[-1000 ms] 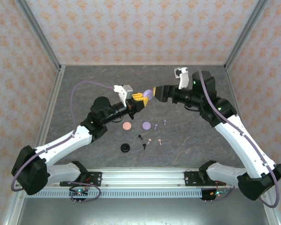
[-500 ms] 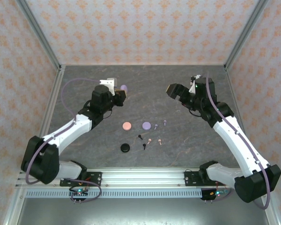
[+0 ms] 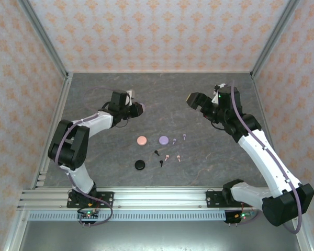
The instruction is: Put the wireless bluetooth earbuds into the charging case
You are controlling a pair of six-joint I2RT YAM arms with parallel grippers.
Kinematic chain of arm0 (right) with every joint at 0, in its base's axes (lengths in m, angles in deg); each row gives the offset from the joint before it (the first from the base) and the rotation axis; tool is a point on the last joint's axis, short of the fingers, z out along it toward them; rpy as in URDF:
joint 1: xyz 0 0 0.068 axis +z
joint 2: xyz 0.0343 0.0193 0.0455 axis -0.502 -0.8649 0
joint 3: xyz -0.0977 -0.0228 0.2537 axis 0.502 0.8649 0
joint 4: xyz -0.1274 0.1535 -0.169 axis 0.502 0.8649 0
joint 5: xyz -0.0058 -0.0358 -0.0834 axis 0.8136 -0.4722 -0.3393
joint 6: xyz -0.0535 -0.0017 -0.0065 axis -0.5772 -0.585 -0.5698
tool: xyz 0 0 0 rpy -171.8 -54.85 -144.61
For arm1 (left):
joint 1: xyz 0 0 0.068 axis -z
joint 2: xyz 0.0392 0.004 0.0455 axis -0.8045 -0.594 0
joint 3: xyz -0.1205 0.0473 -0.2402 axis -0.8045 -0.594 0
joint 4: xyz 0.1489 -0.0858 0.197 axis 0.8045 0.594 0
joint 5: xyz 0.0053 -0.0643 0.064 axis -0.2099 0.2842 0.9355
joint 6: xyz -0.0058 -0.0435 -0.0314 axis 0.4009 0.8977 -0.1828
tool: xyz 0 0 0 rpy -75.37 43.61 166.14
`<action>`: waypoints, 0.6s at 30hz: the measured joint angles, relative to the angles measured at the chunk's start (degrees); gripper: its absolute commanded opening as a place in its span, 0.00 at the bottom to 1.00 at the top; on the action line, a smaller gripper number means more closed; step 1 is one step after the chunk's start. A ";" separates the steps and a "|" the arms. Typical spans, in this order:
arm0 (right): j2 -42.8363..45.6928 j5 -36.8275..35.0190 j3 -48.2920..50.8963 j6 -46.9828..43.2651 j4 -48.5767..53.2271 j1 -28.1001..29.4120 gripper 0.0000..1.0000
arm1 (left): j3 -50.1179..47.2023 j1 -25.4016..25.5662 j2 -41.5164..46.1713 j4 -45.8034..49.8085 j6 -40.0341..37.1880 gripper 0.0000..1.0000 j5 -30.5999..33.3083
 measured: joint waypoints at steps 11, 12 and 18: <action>0.11 -1.86 0.00 -0.02 0.98 0.00 0.93 | 1.18 -0.20 -5.01 0.37 4.07 0.11 -1.60; 0.11 -1.90 0.00 0.00 1.07 0.00 0.93 | 1.25 -0.33 -5.33 0.55 4.50 0.11 -1.62; 0.11 -2.71 0.00 -0.04 1.42 0.00 0.93 | 1.44 -1.75 -7.32 1.31 5.95 0.30 -2.01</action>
